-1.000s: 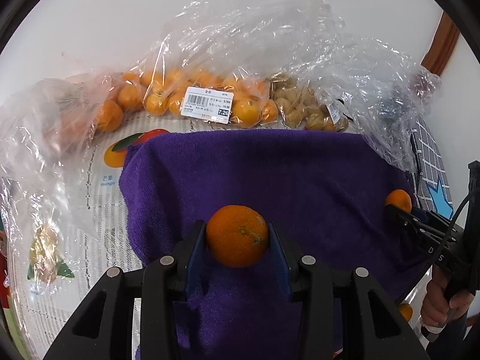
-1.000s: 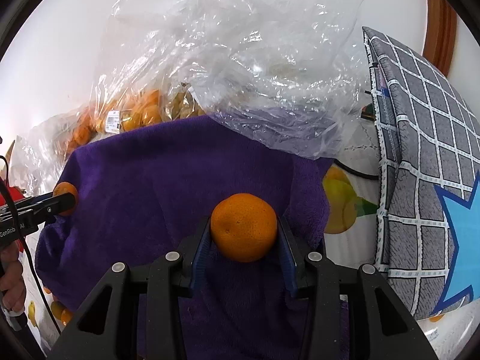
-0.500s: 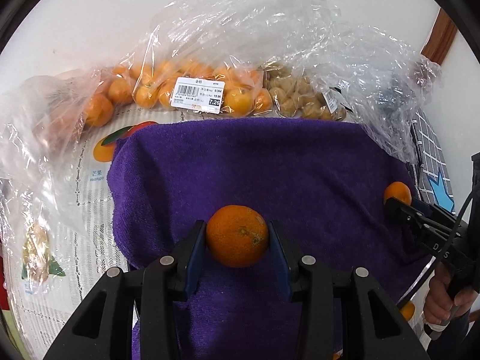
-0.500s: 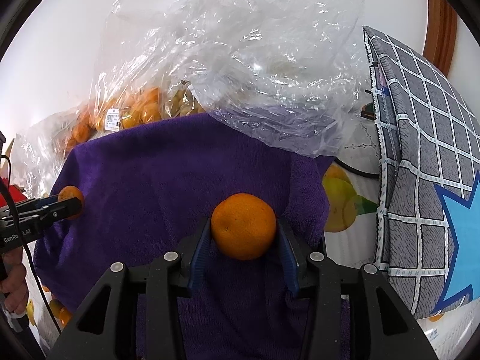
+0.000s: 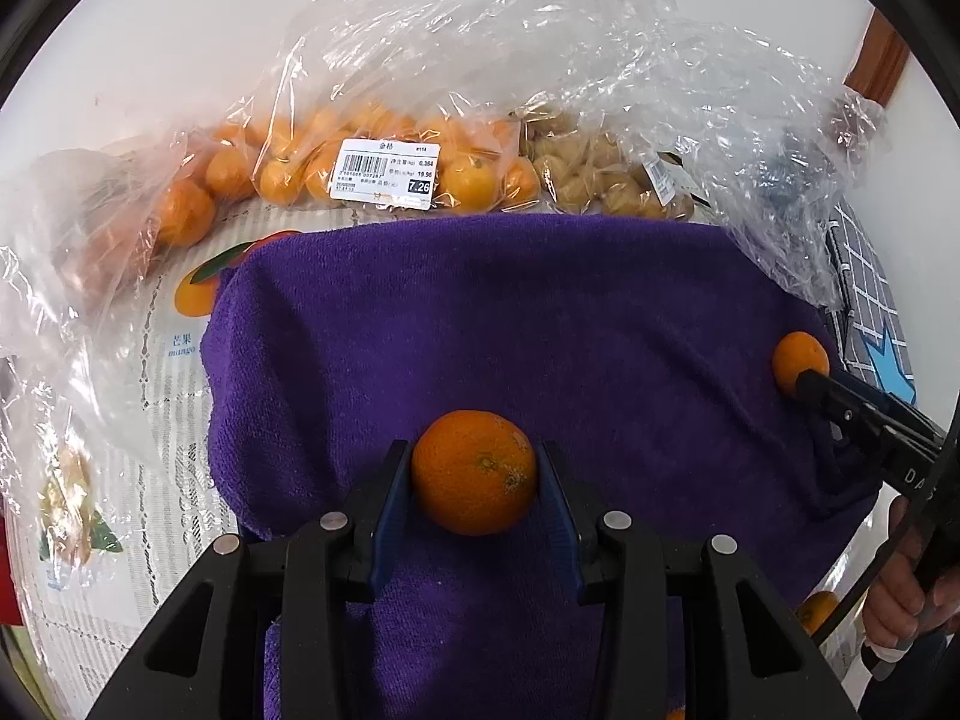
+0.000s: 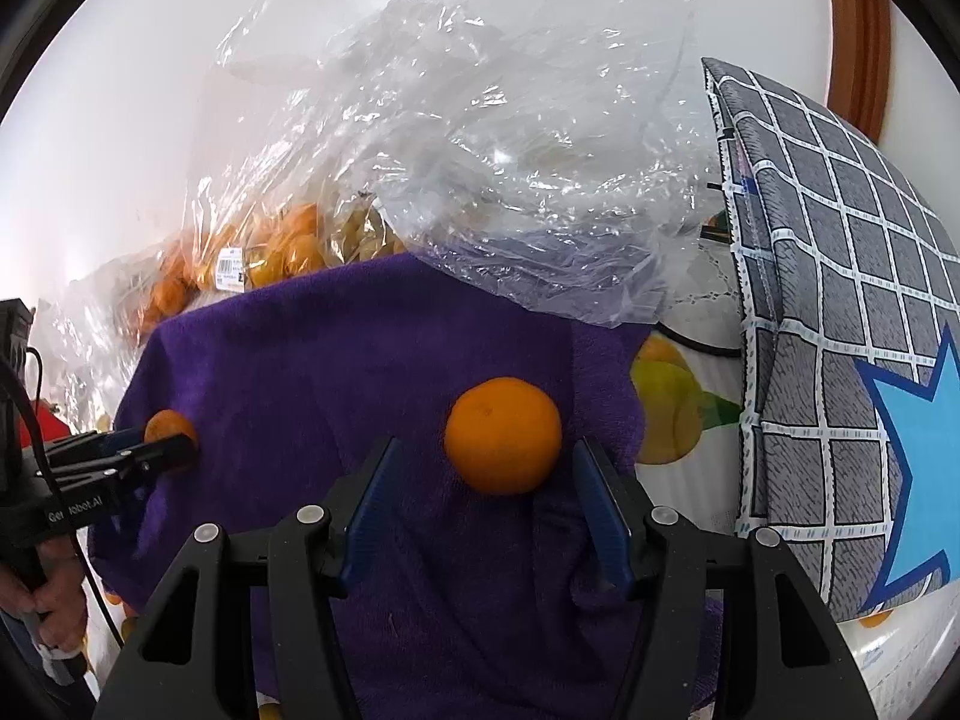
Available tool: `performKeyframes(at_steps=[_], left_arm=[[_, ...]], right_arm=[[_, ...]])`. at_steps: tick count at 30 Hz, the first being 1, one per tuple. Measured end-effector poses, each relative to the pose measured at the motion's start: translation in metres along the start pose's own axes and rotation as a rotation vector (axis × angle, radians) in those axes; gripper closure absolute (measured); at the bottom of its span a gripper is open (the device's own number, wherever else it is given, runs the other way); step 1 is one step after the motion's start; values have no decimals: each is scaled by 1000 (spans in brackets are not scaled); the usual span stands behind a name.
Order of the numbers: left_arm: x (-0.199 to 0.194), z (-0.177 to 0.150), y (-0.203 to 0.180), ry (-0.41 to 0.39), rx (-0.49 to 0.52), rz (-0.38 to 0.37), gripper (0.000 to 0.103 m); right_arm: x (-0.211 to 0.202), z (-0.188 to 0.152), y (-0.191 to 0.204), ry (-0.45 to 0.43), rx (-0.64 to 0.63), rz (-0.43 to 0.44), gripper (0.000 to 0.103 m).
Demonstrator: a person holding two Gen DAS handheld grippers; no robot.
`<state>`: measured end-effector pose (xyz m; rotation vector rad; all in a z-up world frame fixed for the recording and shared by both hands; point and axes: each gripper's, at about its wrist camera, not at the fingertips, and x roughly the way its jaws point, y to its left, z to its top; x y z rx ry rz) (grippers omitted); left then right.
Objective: Organize fruits
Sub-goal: 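Open the right gripper onto the towel while the left gripper releases its orange there, then withdraw both tools from the towel back toward the fruit row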
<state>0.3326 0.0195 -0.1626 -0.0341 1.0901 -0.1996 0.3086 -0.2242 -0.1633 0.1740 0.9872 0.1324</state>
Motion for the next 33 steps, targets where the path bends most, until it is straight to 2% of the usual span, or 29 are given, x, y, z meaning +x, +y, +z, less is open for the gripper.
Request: performKeyframes(at_steps=[12, 14, 19, 25, 33], left_arm=[[-1, 1, -1, 0, 9, 10, 63], [-4, 1, -4, -3, 9, 11, 55], [-14, 3, -11, -17, 23, 25, 48], [-40, 4, -15, -71, 26, 27, 34], [-69, 1, -26, -140, 19, 7, 33]], right_arm=[[-10, -1, 1, -21, -2, -18, 44], [-14, -2, 0, -28, -3, -20, 44], [-30, -4, 0, -62, -8, -43, 44], [-60, -7, 3, -115, -16, -66, 44], [-103, -25, 8, -177, -74, -145, 44]])
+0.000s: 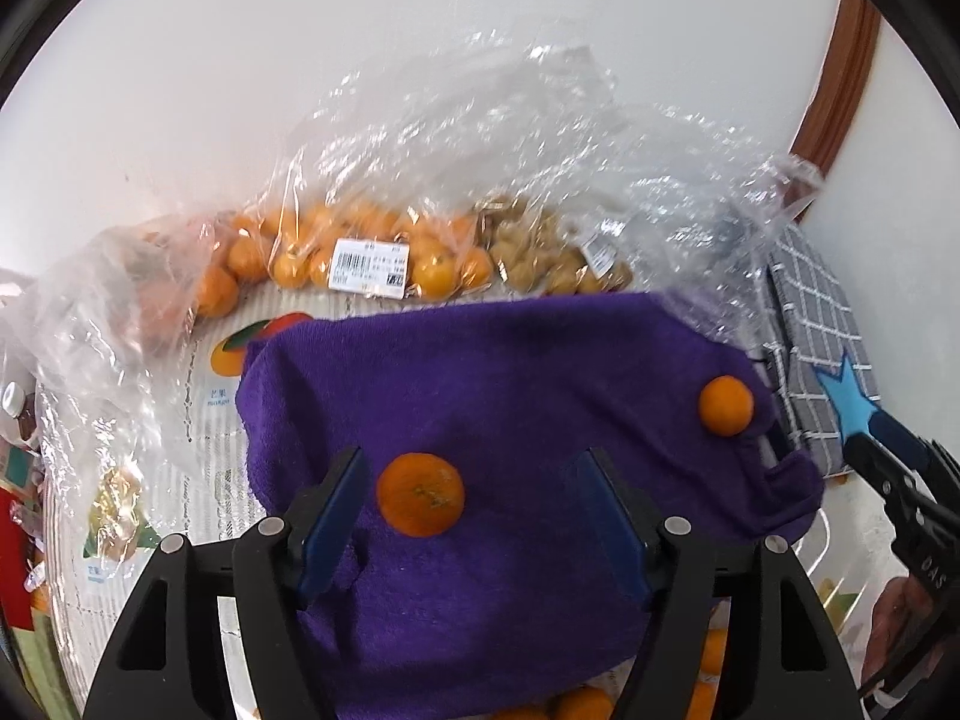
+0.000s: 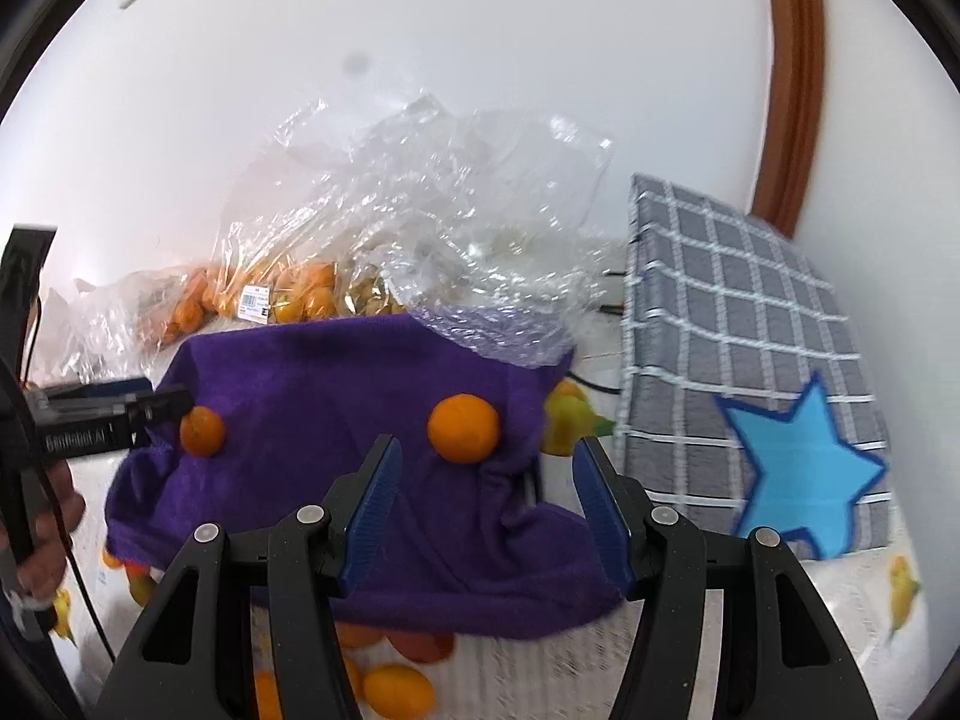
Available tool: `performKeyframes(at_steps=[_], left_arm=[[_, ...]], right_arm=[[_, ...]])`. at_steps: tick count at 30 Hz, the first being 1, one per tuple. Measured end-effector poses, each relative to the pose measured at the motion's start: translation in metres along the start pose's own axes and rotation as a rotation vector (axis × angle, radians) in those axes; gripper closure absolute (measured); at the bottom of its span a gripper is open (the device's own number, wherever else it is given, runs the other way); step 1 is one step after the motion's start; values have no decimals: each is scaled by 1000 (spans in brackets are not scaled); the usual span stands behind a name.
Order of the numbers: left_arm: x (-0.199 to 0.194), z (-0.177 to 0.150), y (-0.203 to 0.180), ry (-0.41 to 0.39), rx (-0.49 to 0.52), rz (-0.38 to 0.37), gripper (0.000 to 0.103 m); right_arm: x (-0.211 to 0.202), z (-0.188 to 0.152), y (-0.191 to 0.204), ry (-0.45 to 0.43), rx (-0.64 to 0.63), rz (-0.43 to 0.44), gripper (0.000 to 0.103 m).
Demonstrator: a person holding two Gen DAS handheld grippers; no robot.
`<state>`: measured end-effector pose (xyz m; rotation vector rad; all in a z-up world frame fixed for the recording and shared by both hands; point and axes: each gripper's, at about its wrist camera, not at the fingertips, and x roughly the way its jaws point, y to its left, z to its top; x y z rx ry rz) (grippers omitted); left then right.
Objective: Organize fruits
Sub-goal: 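Withdraw both tools from the towel back toward the fruit row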
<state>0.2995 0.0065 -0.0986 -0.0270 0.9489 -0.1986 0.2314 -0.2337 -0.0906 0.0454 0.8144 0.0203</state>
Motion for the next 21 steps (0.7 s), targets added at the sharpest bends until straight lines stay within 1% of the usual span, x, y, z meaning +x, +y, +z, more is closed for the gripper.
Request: performKeyframes(at_steps=[2, 5, 9, 10, 13, 18, 21], left_arm=[[-6, -1, -5, -18, 15, -3, 33], [-17, -1, -13, -49, 31, 10, 33], [-36, -7, -19, -100, 49, 42, 33], [-41, -10, -19, -107, 42, 38, 34], [-52, -23, -16, -91, 9, -22, 34], [-64, -47, -16, -109, 19, 6, 34], [-73, -62, -8, -109, -17, 10, 34]], right_arm=[[-10, -4, -3, -14, -4, -31, 44], [-22, -8, -10, -17, -4, -47, 44], [-33, -12, -18, -10, 19, -29, 44], [-34, -13, -20, -5, 20, -29, 44], [-39, -19, -22, 1, 25, -17, 44], [-38, -34, -27, 20, 52, 9, 44], [-37, -44, -27, 48, 45, 29, 45]])
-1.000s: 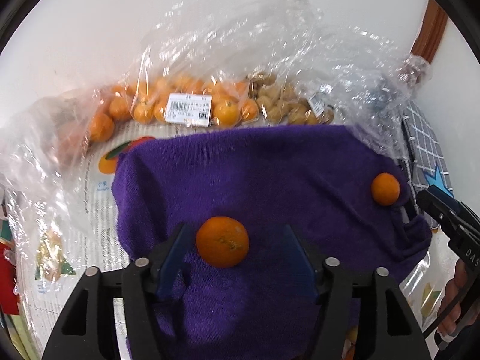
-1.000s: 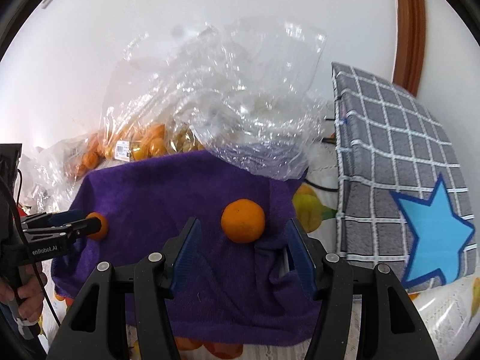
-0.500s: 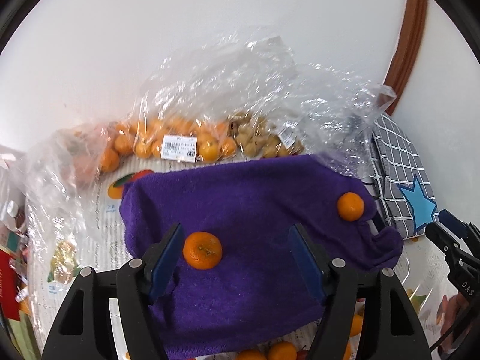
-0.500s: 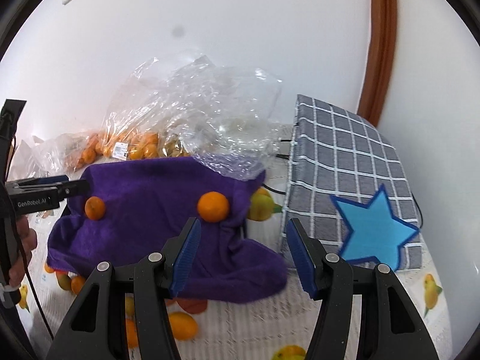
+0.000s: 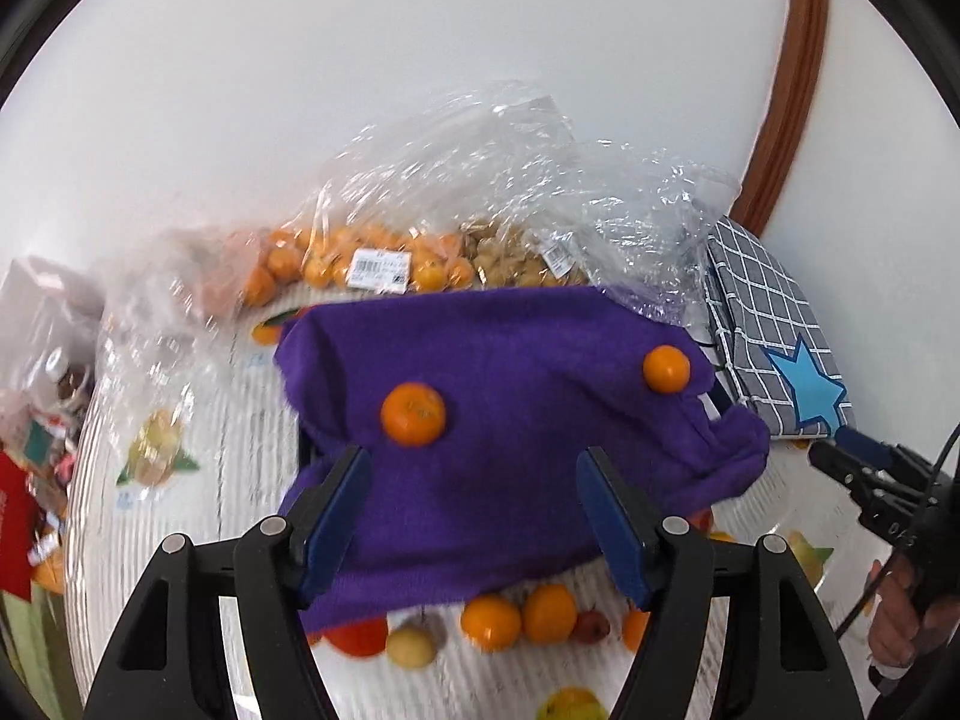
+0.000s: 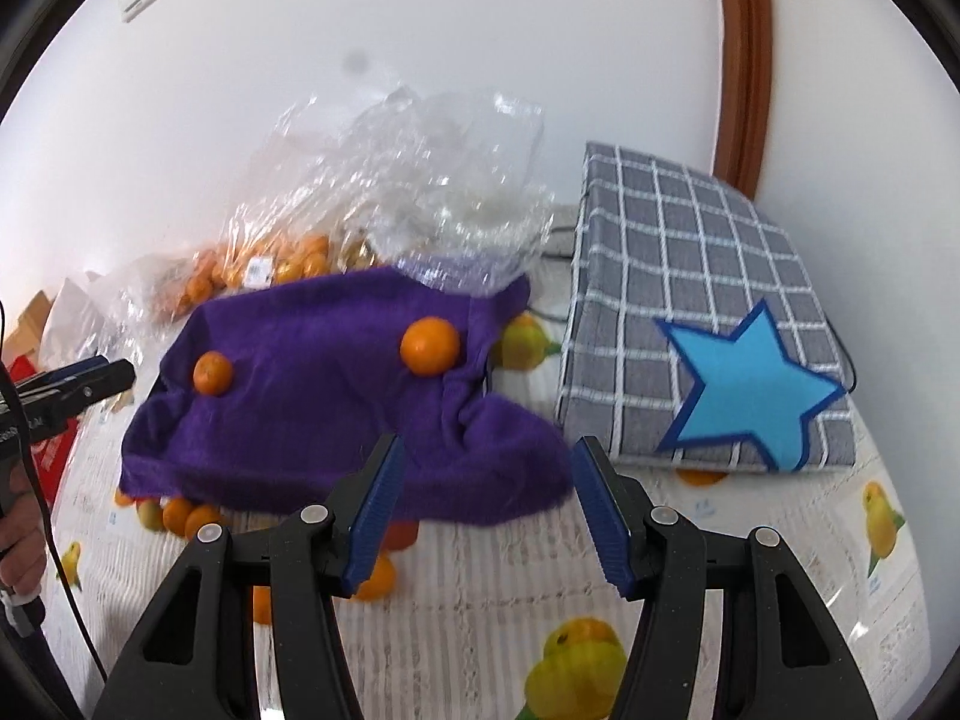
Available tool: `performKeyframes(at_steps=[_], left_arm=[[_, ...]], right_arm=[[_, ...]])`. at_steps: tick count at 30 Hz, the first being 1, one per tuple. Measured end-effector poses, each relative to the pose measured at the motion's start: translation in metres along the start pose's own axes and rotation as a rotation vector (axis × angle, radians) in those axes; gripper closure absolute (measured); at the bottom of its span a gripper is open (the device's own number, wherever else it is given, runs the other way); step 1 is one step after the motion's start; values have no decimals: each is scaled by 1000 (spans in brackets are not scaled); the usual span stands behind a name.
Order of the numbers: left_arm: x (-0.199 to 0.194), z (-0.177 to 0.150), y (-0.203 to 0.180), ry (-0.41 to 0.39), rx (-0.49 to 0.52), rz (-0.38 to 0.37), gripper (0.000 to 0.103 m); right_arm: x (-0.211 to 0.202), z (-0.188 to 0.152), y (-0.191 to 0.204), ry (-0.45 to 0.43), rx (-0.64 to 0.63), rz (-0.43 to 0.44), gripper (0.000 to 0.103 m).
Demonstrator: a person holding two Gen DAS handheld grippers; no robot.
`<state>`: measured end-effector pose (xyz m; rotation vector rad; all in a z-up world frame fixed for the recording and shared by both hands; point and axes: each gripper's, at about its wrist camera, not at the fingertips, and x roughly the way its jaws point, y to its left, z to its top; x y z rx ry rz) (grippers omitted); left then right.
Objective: Organize fruits
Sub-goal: 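Withdraw both tools from the towel back toward the fruit row, then grasp an orange with the right gripper while the left grasps a yellow-green fruit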
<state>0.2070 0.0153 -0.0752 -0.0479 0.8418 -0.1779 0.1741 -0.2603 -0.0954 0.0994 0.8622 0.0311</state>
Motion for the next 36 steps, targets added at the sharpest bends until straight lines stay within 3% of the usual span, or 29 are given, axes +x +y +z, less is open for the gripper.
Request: performKeyframes(at_steps=[8, 15, 19, 27, 36], left_arm=[[-24, -46, 37, -18, -166, 79, 34], [-27, -79, 43, 2, -189, 92, 38], [-27, -94, 44, 8, -193, 80, 38], [-29, -114, 52, -6, -210, 50, 37], [-8, -115, 40, 4, -226, -56, 37]], right_arm=[[2, -35, 7, 41, -71, 7, 50], [8, -63, 12, 59, -85, 115, 56], [17, -71, 27, 64, -146, 143, 63], [37, -73, 41, 71, -165, 204, 64], [43, -75, 34, 69, -152, 240, 70]])
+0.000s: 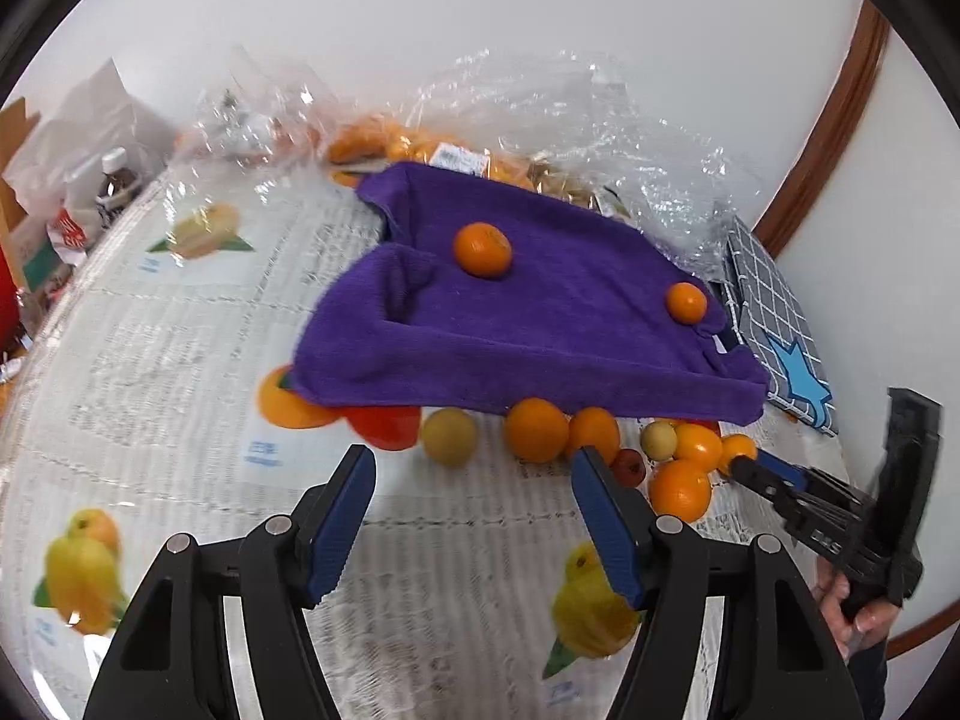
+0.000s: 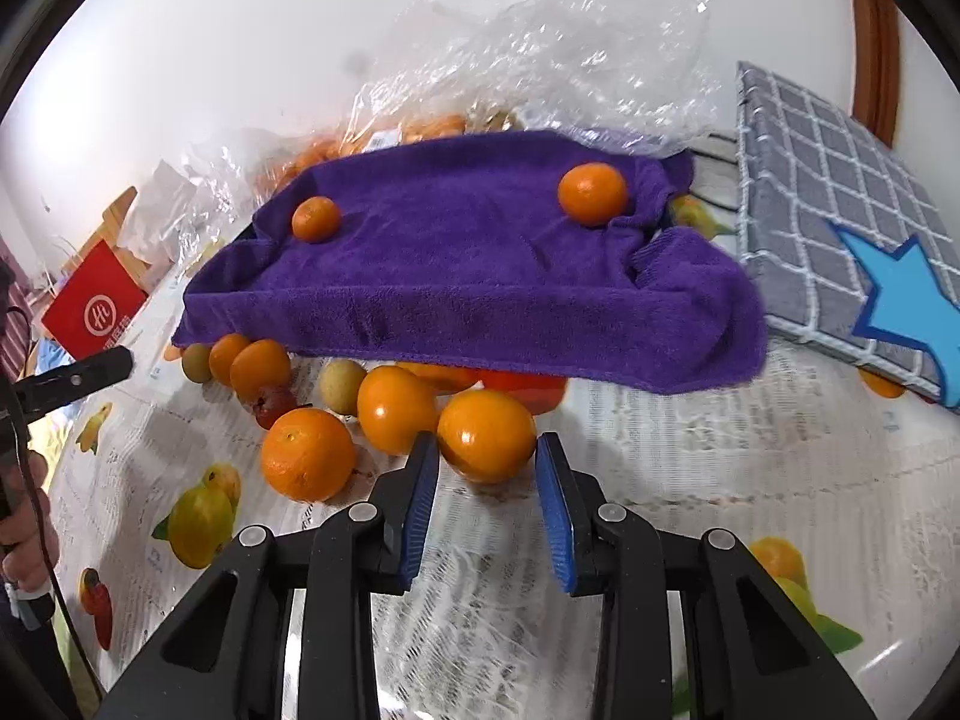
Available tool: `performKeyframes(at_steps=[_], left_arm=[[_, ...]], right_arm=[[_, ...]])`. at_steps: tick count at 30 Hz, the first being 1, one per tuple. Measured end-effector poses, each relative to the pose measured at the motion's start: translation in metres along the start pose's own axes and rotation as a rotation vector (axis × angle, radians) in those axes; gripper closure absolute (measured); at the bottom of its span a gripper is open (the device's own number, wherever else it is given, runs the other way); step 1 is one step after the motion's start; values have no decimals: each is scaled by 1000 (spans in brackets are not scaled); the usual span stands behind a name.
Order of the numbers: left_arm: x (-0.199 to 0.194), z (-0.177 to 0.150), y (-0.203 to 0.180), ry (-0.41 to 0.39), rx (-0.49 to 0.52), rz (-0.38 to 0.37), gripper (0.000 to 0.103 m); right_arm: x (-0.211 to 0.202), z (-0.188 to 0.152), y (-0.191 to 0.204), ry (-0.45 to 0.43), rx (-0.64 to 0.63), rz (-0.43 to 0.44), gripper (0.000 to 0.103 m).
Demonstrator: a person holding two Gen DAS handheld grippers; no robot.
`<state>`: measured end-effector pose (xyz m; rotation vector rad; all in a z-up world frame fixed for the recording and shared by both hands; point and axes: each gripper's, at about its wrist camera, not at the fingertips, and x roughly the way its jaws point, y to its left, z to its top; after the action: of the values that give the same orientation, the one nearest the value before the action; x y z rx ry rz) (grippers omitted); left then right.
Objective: Organize fruits
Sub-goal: 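Grasp an orange with the right gripper while the left grasps a yellow-green fruit, then carry the orange onto the towel while the left tool carries the yellow-green fruit there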
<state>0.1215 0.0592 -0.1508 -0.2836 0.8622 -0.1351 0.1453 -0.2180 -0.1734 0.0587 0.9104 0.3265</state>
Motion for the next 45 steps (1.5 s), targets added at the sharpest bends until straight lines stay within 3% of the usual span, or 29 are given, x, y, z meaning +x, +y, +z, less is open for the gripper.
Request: performKeyframes(at_steps=[6, 8, 11, 16, 20, 25, 30, 35, 45], left_arm=[[27, 2, -3, 33, -3, 62, 46], [34, 2, -1, 45, -3, 87, 55], [43, 2, 2, 44, -7, 91, 61], [48, 2, 0, 10, 39, 129, 78], [44, 1, 1, 11, 53, 123, 78], [36, -4, 11, 8, 27, 98, 78], [31, -4, 11, 5, 25, 89, 78], [11, 4, 6, -20, 39, 85, 78], [-18, 50, -8, -70, 55, 56, 78]], right_arm=[[-23, -7, -11, -28, -6, -41, 76], [-29, -10, -16, -28, 2, -45, 79], [-36, -13, -24, -42, 26, -43, 80], [-30, -16, -26, -35, 19, -35, 76], [-21, -14, -24, -13, 29, -32, 67], [-13, -23, -19, 42, -2, -57, 67], [-20, -27, -13, 13, -35, -107, 68], [-37, -16, -12, -31, -20, -101, 68], [-69, 26, -13, -146, 22, -111, 68]])
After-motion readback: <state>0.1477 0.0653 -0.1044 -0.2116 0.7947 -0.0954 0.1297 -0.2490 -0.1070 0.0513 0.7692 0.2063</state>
